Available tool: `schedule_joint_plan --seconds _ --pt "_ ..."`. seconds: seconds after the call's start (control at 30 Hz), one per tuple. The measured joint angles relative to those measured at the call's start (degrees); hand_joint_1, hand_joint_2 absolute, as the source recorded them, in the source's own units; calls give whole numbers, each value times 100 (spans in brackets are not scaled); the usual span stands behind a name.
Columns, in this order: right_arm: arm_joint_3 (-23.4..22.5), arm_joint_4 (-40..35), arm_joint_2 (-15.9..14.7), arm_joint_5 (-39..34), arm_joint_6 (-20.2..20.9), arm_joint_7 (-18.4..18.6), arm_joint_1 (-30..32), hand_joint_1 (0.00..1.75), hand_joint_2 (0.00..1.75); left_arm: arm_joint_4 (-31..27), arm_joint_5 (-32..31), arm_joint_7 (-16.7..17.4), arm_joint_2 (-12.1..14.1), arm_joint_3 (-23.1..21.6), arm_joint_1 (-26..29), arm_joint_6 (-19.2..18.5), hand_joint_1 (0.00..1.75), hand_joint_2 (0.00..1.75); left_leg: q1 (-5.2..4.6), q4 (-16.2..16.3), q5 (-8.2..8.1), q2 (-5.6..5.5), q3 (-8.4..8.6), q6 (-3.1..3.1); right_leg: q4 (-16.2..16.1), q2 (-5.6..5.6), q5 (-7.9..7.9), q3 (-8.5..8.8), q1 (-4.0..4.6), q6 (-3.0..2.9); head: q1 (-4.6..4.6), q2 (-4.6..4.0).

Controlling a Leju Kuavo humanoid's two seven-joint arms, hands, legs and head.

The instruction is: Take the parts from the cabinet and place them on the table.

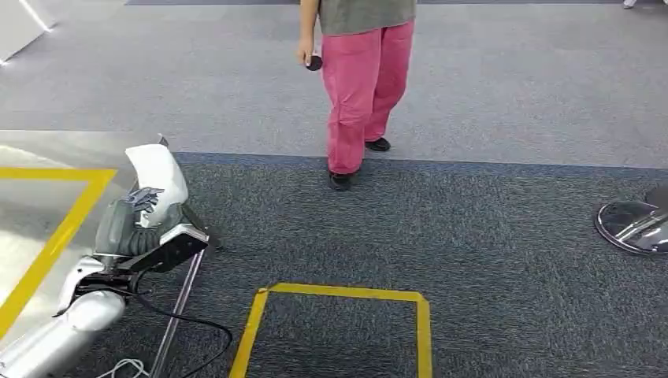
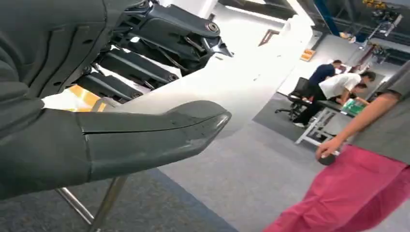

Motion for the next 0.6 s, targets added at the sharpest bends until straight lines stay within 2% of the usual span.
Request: schedule_joint_plan --seconds 0.13,0.2,0.27,0.3,0.53,0.6 --pt "2 -11 0 -50 0 -9 -7 0 0 0 229 -151 2 7 0 -39 175 175 24 -16 9 0 3 -15 4 -6 -10 0 35 -57 2 0" --pt "2 -11 0 -66 0 -15 -13 0 0 0 253 -162 4 7 1 -39 175 175 43 -19 14 0 1 -91 8 -8 -8 -2 52 -70 4 0" --pt "2 -11 -2 -72 0 -17 -14 0 0 0 266 -170 7 7 1 -39 175 175 64 -21 5 0 2 -212 17 -8 -15 -5 63 -85 6 0" --pt "2 -11 -2 -72 0 -17 -15 0 0 0 266 -170 7 7 1 -41 175 175 67 -21 7 0 2 -239 18 -8 -15 -5 65 -85 4 0" --pt "9 -11 -7 -107 0 -90 -15 0 0 13 474 -168 11 4 1 -135 175 175 61 -17 1 0 -7 -250 17 -10 -12 -3 53 -86 4 0" --pt "15 -11 -11 -107 0 -105 -15 0 0 26 481 -162 11 4 4 -133 175 175 40 12 -9 0 -18 -239 4 -11 -2 -1 33 -70 4 0"
